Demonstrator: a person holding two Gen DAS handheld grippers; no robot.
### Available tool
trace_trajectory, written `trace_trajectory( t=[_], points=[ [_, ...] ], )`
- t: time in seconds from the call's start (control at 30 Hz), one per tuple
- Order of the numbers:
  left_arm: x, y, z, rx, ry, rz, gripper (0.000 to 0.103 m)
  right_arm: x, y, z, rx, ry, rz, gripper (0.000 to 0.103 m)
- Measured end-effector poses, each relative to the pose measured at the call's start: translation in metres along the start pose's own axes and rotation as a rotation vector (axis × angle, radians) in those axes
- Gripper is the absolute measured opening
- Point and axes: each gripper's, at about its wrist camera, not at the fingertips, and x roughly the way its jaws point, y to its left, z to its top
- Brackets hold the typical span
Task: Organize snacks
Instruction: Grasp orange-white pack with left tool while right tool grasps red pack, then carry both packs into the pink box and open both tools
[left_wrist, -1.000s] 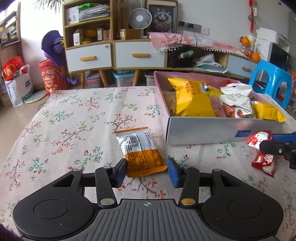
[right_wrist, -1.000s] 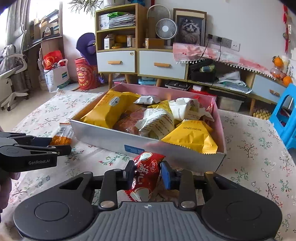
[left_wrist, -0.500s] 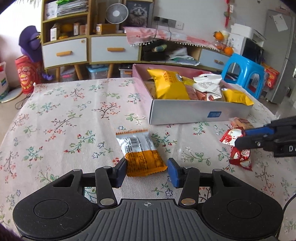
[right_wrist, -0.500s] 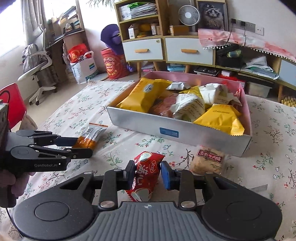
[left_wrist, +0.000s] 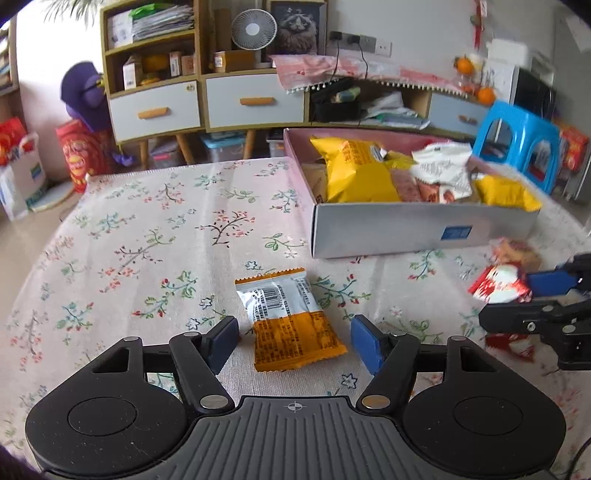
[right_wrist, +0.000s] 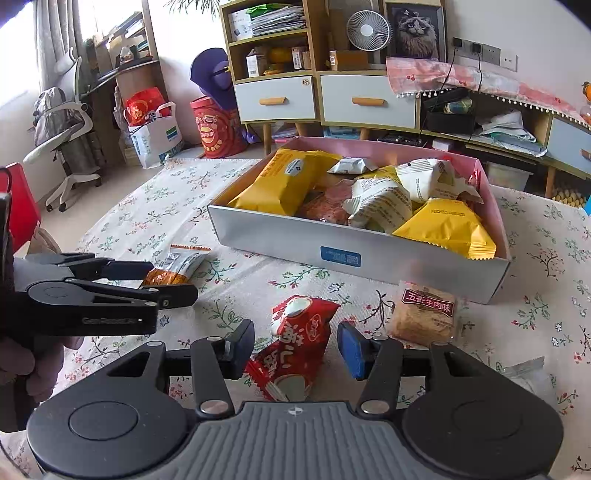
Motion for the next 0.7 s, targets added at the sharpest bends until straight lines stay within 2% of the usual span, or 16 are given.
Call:
trace_trajectory(
  t=[0.1, 0.13, 0.17, 0.27, 0.5, 0.7],
  points=[
    [-0.002, -0.002, 0.001, 0.007, 0.002, -0.005, 0.054, 0.002, 0.002, -0.003, -0.009, 0.006, -0.009, 0.040],
    [-0.003, -0.003, 0.001, 0.012, 0.002, -0.004, 0.048, 0.003, 0.002, -0.003, -0.011, 0.010, -0.010, 0.038],
    [-0.003, -0.003, 0.001, 0.013, 0.004, -0.003, 0.047, 0.004, 0.003, -0.004, -0.012, 0.013, -0.010, 0.034],
    [-0.004, -0.002, 0.001, -0.002, 0.008, 0.004, 0.046, 0.004, 0.005, -0.003, -0.015, 0.020, -0.003, 0.025],
    [-0.005, 0.003, 0.003, -0.057, 0.024, -0.002, 0.045, 0.003, 0.009, -0.001, -0.007, 0.028, 0.018, 0.024],
    [-0.009, 0.011, 0.007, -0.138, 0.039, -0.044, 0.045, -0.002, 0.009, 0.004, 0.015, 0.016, 0.037, 0.022]
  ],
)
